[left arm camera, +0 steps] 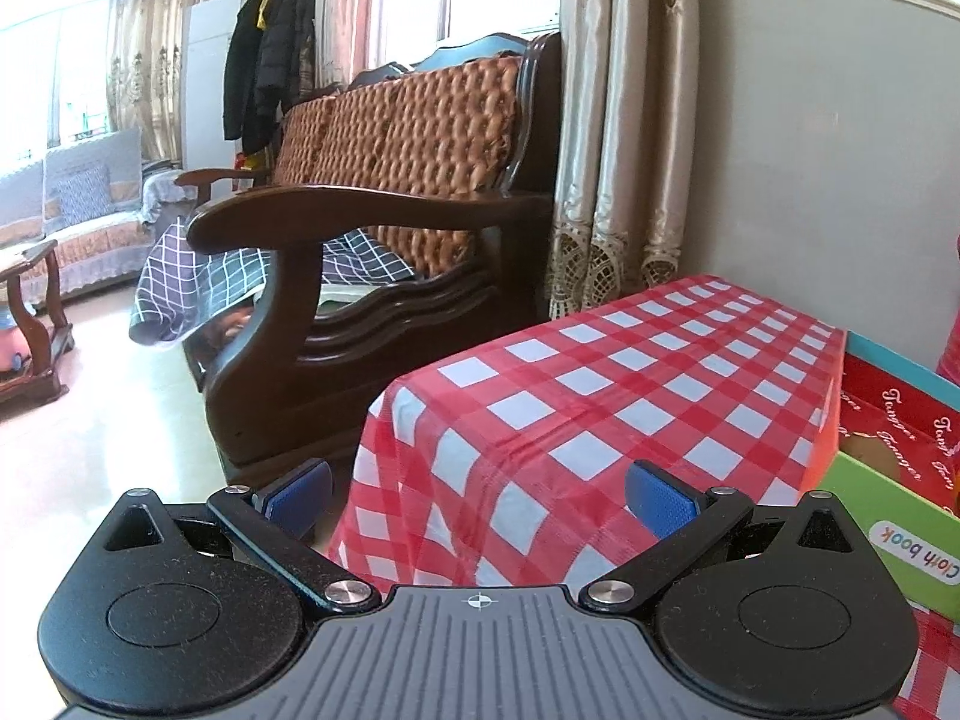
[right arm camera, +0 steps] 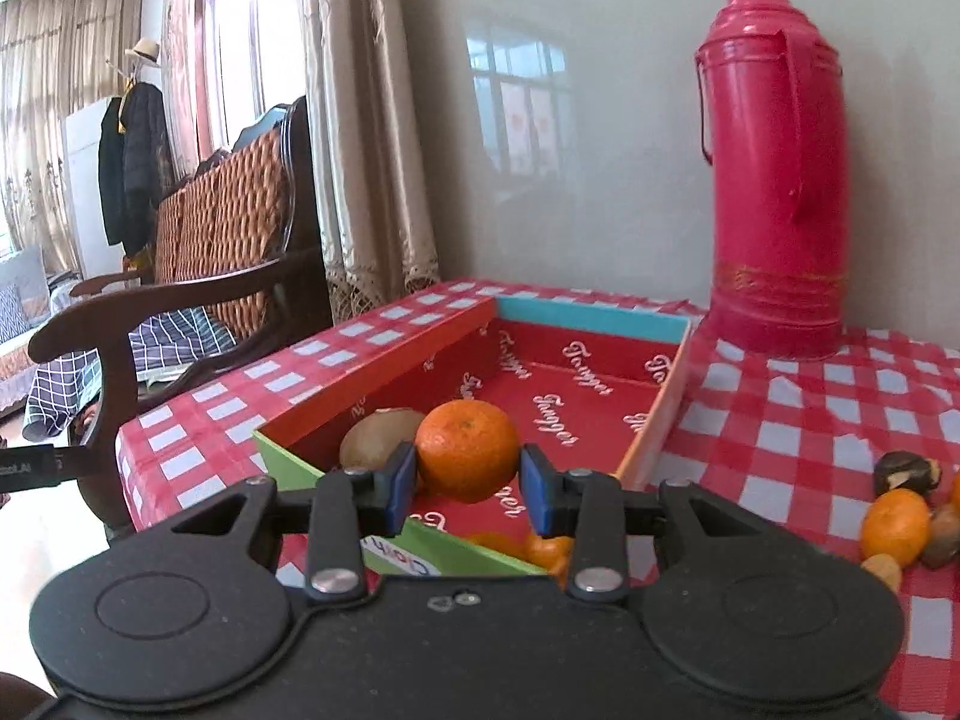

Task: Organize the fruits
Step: 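Lower the mandarin into the box and open the right gripper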

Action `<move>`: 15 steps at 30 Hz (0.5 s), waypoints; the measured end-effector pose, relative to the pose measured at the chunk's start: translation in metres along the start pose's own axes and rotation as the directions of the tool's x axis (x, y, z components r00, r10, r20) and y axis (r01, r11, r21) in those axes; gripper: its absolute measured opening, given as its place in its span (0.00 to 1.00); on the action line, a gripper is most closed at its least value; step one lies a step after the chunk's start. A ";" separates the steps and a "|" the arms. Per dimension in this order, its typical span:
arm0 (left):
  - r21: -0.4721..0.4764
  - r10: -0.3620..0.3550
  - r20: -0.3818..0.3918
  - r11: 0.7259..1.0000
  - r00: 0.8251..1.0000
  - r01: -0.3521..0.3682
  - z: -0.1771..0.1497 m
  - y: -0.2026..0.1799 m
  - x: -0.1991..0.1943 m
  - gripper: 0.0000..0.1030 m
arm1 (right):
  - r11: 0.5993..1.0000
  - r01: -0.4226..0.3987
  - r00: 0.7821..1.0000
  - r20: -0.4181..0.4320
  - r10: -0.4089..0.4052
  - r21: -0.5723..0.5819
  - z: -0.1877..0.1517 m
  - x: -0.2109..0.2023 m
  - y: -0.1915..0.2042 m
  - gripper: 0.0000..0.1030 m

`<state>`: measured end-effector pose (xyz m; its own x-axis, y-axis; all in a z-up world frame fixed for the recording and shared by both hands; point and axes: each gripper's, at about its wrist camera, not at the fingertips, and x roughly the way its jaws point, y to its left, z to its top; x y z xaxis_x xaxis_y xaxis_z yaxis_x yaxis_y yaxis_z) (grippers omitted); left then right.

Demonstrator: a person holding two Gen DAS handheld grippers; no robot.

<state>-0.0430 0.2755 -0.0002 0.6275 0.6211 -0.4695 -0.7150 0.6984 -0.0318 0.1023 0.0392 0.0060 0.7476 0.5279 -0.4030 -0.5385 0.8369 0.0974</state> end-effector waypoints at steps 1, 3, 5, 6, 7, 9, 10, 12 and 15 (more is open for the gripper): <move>-0.005 0.001 -0.001 1.000 1.000 -0.001 0.000 0.001 0.001 1.00 | 1.000 0.002 1.000 -0.003 -0.002 0.002 -0.001 0.001 0.001 0.31; -0.013 0.002 -0.004 1.000 1.000 -0.002 0.000 0.003 0.002 1.00 | 1.000 0.013 1.000 -0.009 -0.013 0.007 -0.001 0.002 0.002 0.35; -0.022 0.002 -0.005 1.000 1.000 -0.003 0.000 0.004 0.003 1.00 | 1.000 0.021 1.000 -0.008 -0.021 0.008 0.000 0.002 0.003 0.48; -0.023 0.001 -0.005 1.000 1.000 -0.001 0.000 0.004 0.003 1.00 | 1.000 0.023 1.000 -0.006 -0.023 0.004 0.001 0.002 0.002 0.51; -0.022 -0.001 -0.006 1.000 1.000 0.001 0.000 0.003 0.003 1.00 | 1.000 0.028 1.000 0.001 -0.028 -0.003 0.001 0.001 0.003 0.55; -0.013 -0.004 -0.002 1.000 1.000 0.003 -0.001 0.001 0.002 1.00 | 0.999 0.039 0.999 0.015 -0.039 -0.022 0.003 -0.003 0.005 0.56; -0.009 -0.005 0.000 1.000 1.000 0.005 -0.001 -0.001 0.001 1.00 | 0.999 0.041 0.999 0.018 -0.041 -0.028 0.004 -0.004 0.006 0.56; 0.002 -0.008 0.003 1.000 1.000 0.008 -0.001 -0.004 -0.001 1.00 | 0.998 0.047 0.999 0.026 -0.046 -0.031 0.006 -0.009 0.005 0.57; 0.015 -0.013 0.003 1.000 1.000 0.013 -0.001 -0.009 -0.003 1.00 | 0.997 0.076 0.996 0.043 -0.074 -0.032 0.008 -0.018 0.001 0.70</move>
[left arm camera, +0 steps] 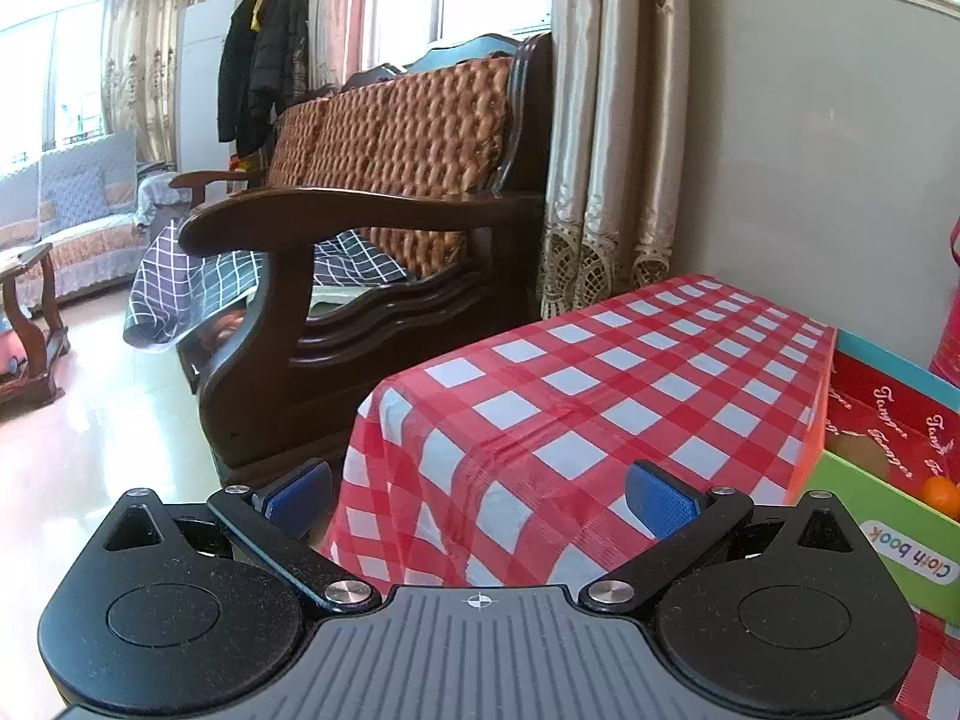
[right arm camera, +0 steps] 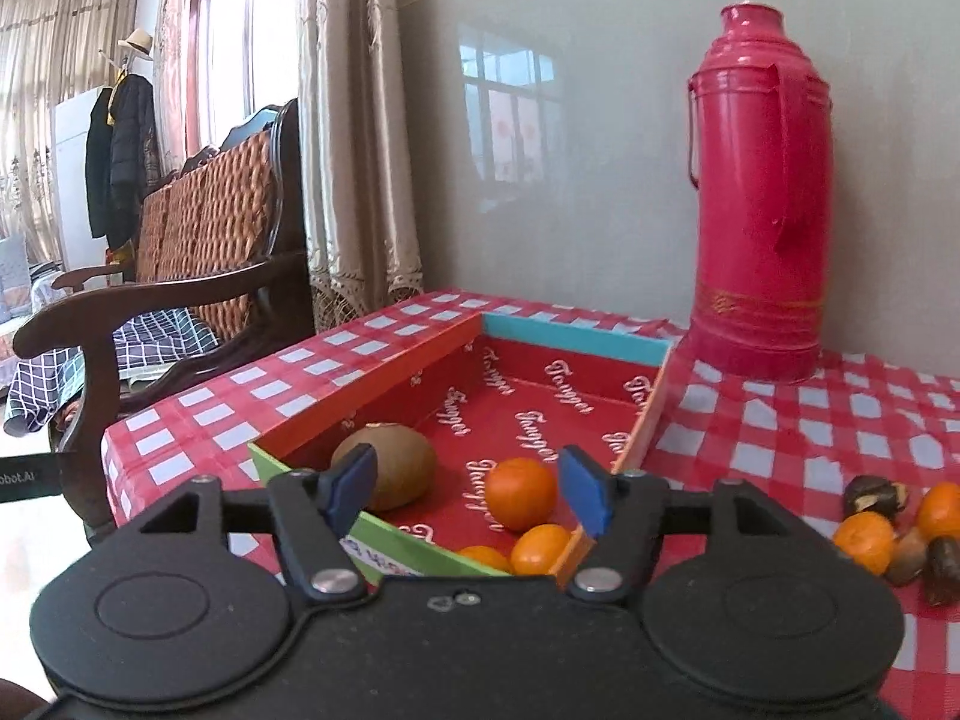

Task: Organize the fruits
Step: 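Lower the mandarin into the box and open the right gripper, then reach the left gripper to a small yellow-brown fruit and close on it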

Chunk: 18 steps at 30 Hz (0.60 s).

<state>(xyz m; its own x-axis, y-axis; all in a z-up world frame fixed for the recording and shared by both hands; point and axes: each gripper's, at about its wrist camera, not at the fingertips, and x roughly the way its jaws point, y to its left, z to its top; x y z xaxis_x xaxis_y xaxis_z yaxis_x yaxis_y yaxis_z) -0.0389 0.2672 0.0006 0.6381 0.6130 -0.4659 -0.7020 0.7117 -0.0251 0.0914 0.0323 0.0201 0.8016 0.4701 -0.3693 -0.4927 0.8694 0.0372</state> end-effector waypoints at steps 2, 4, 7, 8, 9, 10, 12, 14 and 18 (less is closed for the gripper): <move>0.007 -0.005 0.000 1.000 1.000 0.005 0.000 -0.004 -0.002 1.00 | 1.000 0.026 1.000 0.016 -0.026 -0.007 0.000 -0.006 -0.004 0.72; 0.018 -0.010 0.000 1.000 1.000 0.010 0.000 -0.008 -0.004 1.00 | 0.998 0.054 0.998 0.016 -0.054 -0.015 0.000 -0.011 -0.010 0.72; 0.036 -0.015 0.003 0.999 1.000 0.015 -0.001 -0.015 -0.007 1.00 | 0.995 0.096 0.995 0.018 -0.096 -0.013 -0.003 -0.019 -0.020 0.77; 0.043 -0.019 0.004 0.999 1.000 0.019 -0.001 -0.017 -0.008 1.00 | 0.993 0.117 0.993 0.020 -0.117 -0.013 -0.004 -0.021 -0.024 0.78; 0.049 -0.021 0.005 0.999 1.000 0.021 -0.001 -0.020 -0.010 1.00 | 0.991 0.133 0.991 0.024 -0.133 -0.015 -0.006 -0.024 -0.028 0.78; 0.054 -0.024 0.006 0.998 1.000 0.023 -0.001 -0.022 -0.011 1.00 | 0.989 0.147 0.989 0.027 -0.147 -0.017 -0.007 -0.027 -0.032 0.78; 0.067 -0.034 0.006 0.997 0.999 0.033 -0.002 -0.028 -0.014 1.00 | 0.984 0.176 0.984 0.024 -0.176 -0.011 -0.011 -0.031 -0.041 0.78; 0.077 -0.046 0.011 0.996 0.999 0.045 -0.002 -0.035 -0.019 1.00 | 0.980 0.199 0.980 0.029 -0.199 0.004 -0.016 -0.037 -0.052 0.78; 0.108 -0.084 0.017 0.991 0.996 0.082 -0.004 -0.052 -0.027 1.00 | 0.965 0.251 0.965 0.059 -0.255 0.070 -0.027 -0.051 -0.077 0.79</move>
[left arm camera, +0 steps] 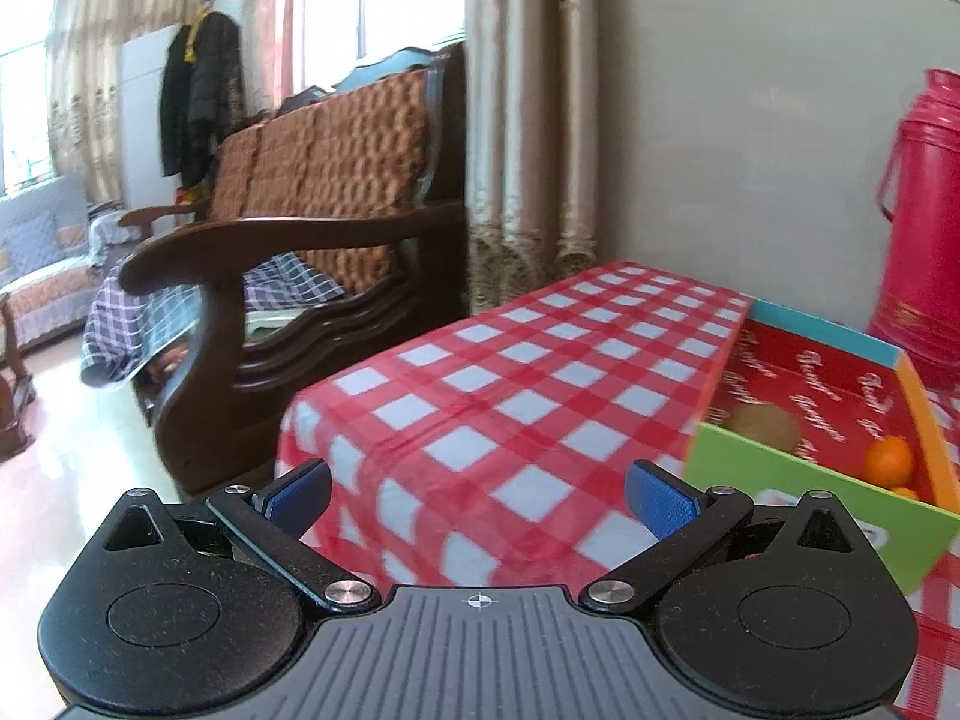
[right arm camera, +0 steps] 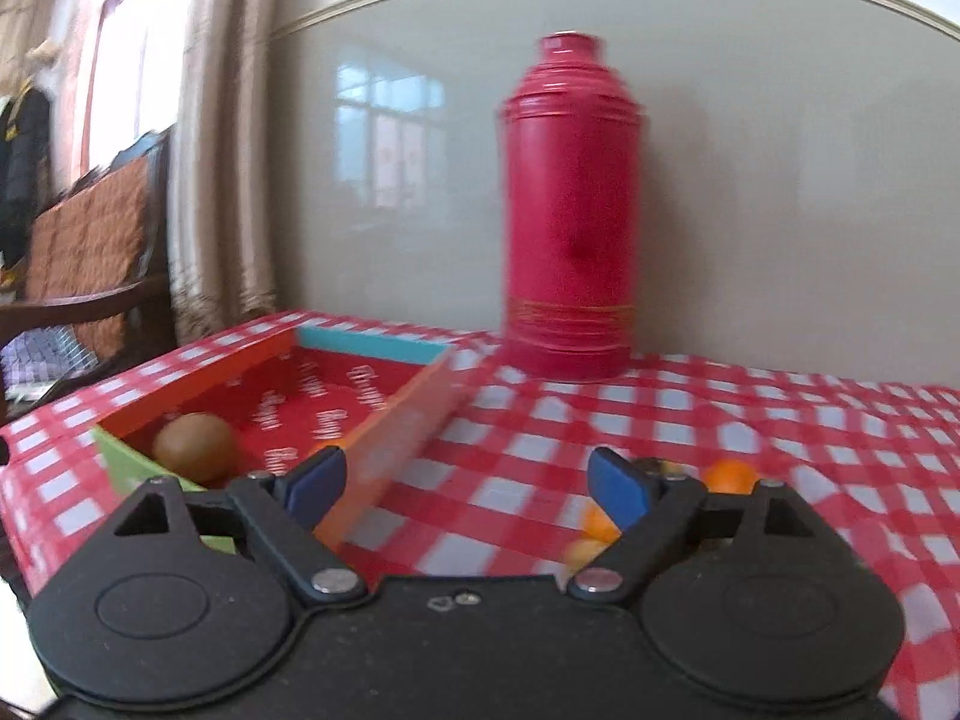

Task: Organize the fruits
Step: 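Reach the left gripper to a small yellow-brown fruit and close on it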

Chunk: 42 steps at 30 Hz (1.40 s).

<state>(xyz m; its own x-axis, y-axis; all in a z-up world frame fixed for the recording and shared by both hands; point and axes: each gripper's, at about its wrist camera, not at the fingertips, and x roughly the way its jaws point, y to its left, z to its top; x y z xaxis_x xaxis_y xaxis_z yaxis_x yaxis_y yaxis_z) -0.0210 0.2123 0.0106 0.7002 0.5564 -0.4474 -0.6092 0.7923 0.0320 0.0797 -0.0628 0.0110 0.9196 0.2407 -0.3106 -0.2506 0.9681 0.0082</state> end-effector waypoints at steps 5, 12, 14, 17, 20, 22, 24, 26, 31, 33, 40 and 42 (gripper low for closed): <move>0.058 -0.052 0.027 0.997 0.998 0.050 -0.002 -0.031 -0.013 1.00 | 0.992 0.111 0.993 0.041 -0.114 0.064 -0.009 -0.014 -0.039 0.79; 0.186 -0.174 0.089 0.970 0.981 0.155 -0.009 -0.079 -0.041 1.00 | 0.940 0.297 0.949 0.059 -0.310 0.169 -0.015 -0.034 -0.091 0.91; 0.218 -0.208 0.091 0.958 0.974 0.185 -0.011 -0.090 -0.047 1.00 | 0.922 0.339 0.933 0.058 -0.355 0.187 -0.017 -0.039 -0.102 0.91; 0.250 -0.259 0.084 0.940 0.962 0.231 -0.013 -0.104 -0.055 1.00 | 0.891 0.401 0.906 0.051 -0.420 0.211 -0.021 -0.048 -0.115 0.91; 0.278 -0.314 0.070 0.918 0.947 0.284 -0.013 -0.119 -0.061 1.00 | 0.864 0.448 0.884 0.034 -0.467 0.229 -0.025 -0.054 -0.127 0.94; 0.300 -0.359 0.040 0.895 0.933 0.331 -0.014 -0.132 -0.065 1.00 | 0.858 0.455 0.880 0.026 -0.474 0.237 -0.028 -0.060 -0.134 0.94; 0.325 -0.406 0.014 0.866 0.914 0.380 -0.016 -0.149 -0.071 1.00 | 0.854 0.460 0.877 0.023 -0.480 0.244 -0.031 -0.065 -0.140 0.94; 0.361 -0.445 -0.001 0.835 0.895 0.416 -0.020 -0.168 -0.078 1.00 | 0.848 0.471 0.870 0.028 -0.492 0.245 -0.032 -0.070 -0.143 0.94; 0.458 -0.514 -0.078 0.742 0.854 0.489 -0.030 -0.217 -0.086 1.00 | 0.830 0.501 0.853 0.021 -0.521 0.243 -0.036 -0.078 -0.152 0.94; 0.488 -0.525 -0.093 0.717 0.846 0.498 -0.034 -0.235 -0.085 1.00 | 0.825 0.504 0.851 0.016 -0.525 0.257 -0.037 -0.081 -0.158 0.94; 0.496 -0.581 -0.133 0.663 0.803 0.561 -0.035 -0.269 -0.077 1.00 | 0.796 0.534 0.830 0.000 -0.558 0.286 -0.044 -0.091 -0.177 0.94; 0.474 -0.592 -0.149 0.660 0.792 0.583 -0.035 -0.273 -0.071 0.99 | 0.788 0.539 0.827 -0.011 -0.562 0.297 -0.046 -0.093 -0.181 0.94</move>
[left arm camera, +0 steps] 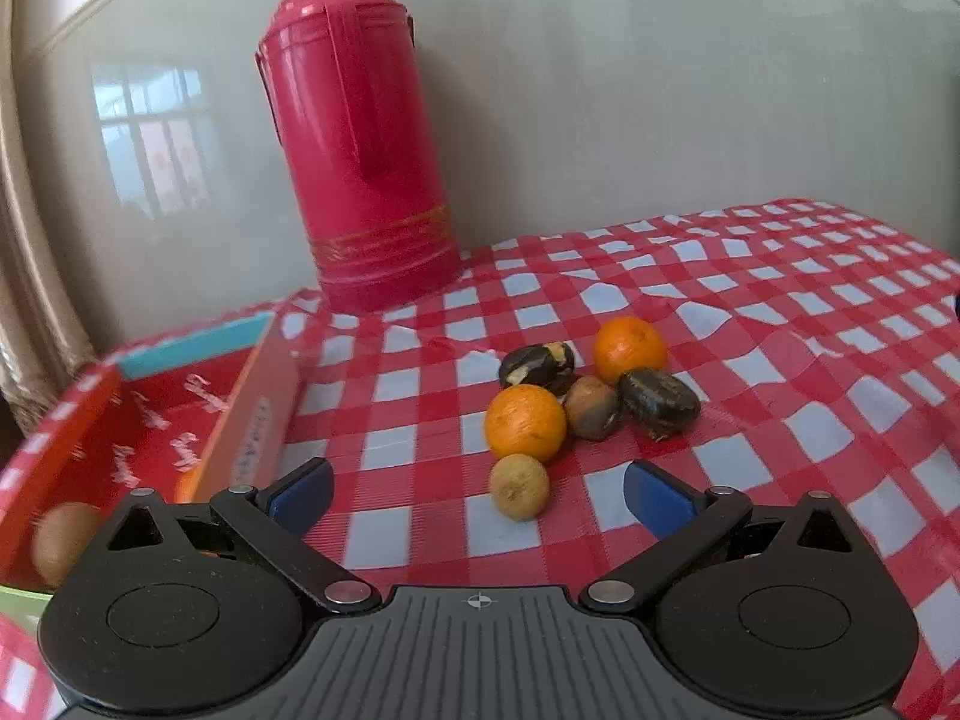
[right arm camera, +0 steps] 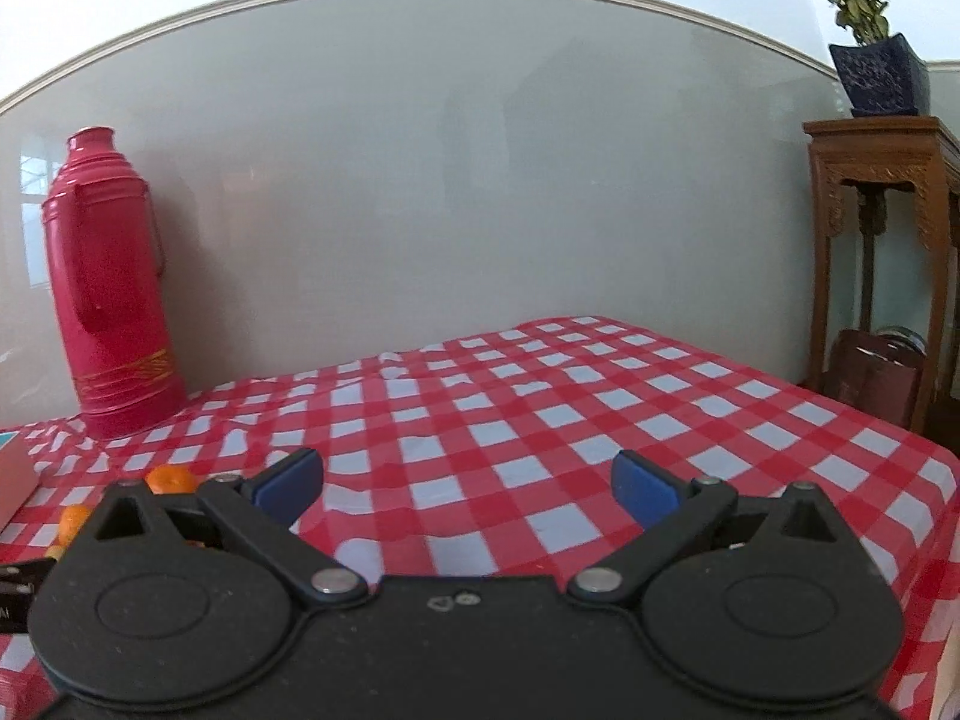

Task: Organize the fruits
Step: 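Reach the left gripper to a small yellow-brown fruit and close on it, then carry the small fruit with the left gripper into the box and release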

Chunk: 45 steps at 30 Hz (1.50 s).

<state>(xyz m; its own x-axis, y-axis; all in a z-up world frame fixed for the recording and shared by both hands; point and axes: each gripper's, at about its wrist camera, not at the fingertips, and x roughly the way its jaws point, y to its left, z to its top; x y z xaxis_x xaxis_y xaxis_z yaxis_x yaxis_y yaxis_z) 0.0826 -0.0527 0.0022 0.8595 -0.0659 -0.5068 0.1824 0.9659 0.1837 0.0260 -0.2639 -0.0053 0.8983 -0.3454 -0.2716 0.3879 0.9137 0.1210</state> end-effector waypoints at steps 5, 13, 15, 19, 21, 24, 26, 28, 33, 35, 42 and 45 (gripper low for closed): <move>-0.026 -0.035 -0.031 0.999 0.999 0.034 0.003 0.001 0.017 0.84 | 1.000 0.013 1.000 -0.011 -0.013 0.018 -0.002 0.002 -0.007 0.94; 0.004 -0.063 -0.065 0.998 0.996 0.064 0.003 -0.008 0.030 0.66 | 0.999 0.001 1.000 -0.026 0.000 0.035 -0.001 0.006 -0.005 0.94; 0.008 -0.066 -0.073 0.998 0.995 0.066 0.003 -0.009 0.032 0.62 | 0.999 -0.004 1.000 -0.029 0.005 0.036 -0.001 0.007 -0.004 0.94; 0.013 -0.087 -0.080 0.996 0.993 0.088 0.002 -0.012 0.034 0.31 | 0.999 -0.005 1.000 -0.030 0.006 0.034 -0.002 0.008 -0.003 0.94; 0.028 -0.079 -0.079 0.996 0.994 0.082 0.003 -0.014 0.033 0.25 | 0.999 -0.003 0.999 -0.033 0.004 0.034 -0.001 0.008 -0.003 0.94; 0.042 -0.079 -0.072 0.996 0.994 0.082 0.001 -0.017 0.032 0.25 | 0.999 -0.006 0.999 -0.043 0.008 0.045 -0.002 0.009 -0.004 0.94; 0.046 -0.078 -0.069 0.996 0.995 0.081 0.001 -0.017 0.031 0.25 | 0.999 -0.007 0.999 -0.044 0.009 0.045 -0.002 0.009 -0.003 0.94; 0.042 -0.081 -0.071 0.996 0.994 0.084 0.001 -0.017 0.030 0.25 | 0.999 -0.010 0.999 -0.043 0.012 0.041 -0.002 0.009 -0.002 0.94; 0.049 -0.084 -0.063 0.995 0.994 0.087 0.002 -0.017 0.026 0.25 | 0.999 -0.014 0.999 -0.045 0.015 0.042 -0.002 0.011 -0.003 0.94; 0.049 -0.085 -0.056 0.995 0.995 0.088 0.003 -0.018 0.024 0.25 | 0.999 -0.015 0.999 -0.048 0.017 0.046 -0.002 0.011 -0.003 0.94; 0.055 -0.071 -0.037 0.996 0.997 0.073 0.007 -0.014 0.015 0.25 | 0.999 -0.025 0.998 -0.048 0.027 0.042 -0.002 0.012 -0.001 0.94; 0.056 -0.066 -0.033 0.996 0.997 0.067 0.007 -0.012 0.012 0.25 | 0.999 -0.028 0.998 -0.049 0.030 0.035 -0.003 0.012 0.001 0.94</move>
<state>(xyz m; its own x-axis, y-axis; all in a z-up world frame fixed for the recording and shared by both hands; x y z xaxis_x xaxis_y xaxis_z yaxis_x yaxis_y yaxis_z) 0.0947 -0.0665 0.0000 0.8297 -0.1210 -0.5450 0.2666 0.9436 0.1962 0.0366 -0.2665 -0.0111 0.8982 -0.3069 -0.3147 0.3694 0.9151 0.1616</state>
